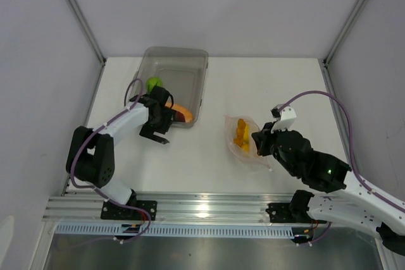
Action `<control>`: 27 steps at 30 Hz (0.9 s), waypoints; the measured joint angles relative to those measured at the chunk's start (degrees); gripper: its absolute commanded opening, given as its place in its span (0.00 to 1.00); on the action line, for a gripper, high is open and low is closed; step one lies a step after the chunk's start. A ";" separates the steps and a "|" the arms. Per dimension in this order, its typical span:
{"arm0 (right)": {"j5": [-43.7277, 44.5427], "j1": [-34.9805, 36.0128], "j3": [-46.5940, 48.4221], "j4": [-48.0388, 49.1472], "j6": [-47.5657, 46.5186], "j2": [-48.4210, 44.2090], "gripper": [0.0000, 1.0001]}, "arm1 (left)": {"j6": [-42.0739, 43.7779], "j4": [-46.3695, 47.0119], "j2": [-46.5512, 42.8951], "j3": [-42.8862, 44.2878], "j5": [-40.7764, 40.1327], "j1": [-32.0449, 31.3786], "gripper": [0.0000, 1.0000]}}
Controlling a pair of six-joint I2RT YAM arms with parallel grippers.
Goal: Place the food in the zip-top bag and seal the zipper
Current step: Adjust the bin at the center of the board.
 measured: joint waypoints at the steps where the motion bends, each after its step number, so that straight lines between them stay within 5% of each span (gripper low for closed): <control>1: 0.00 0.00 0.00 0.02 0.02 -0.11 0.00 | -0.04 0.04 -1.42 -0.96 -0.31 -0.02 0.92; 9: -0.11 0.22 -0.02 0.59 0.09 0.17 0.00 | -0.59 1.18 -14.16 -12.11 -0.55 -0.07 0.89; 16: -0.31 0.33 -0.02 0.90 0.42 1.11 0.00 | 1.44 0.22 -17.75 -13.68 -2.45 -0.07 0.89; 27: -0.26 0.37 -0.02 0.85 0.44 1.11 0.00 | 8.76 -4.79 -13.90 9.79 -8.41 0.00 0.95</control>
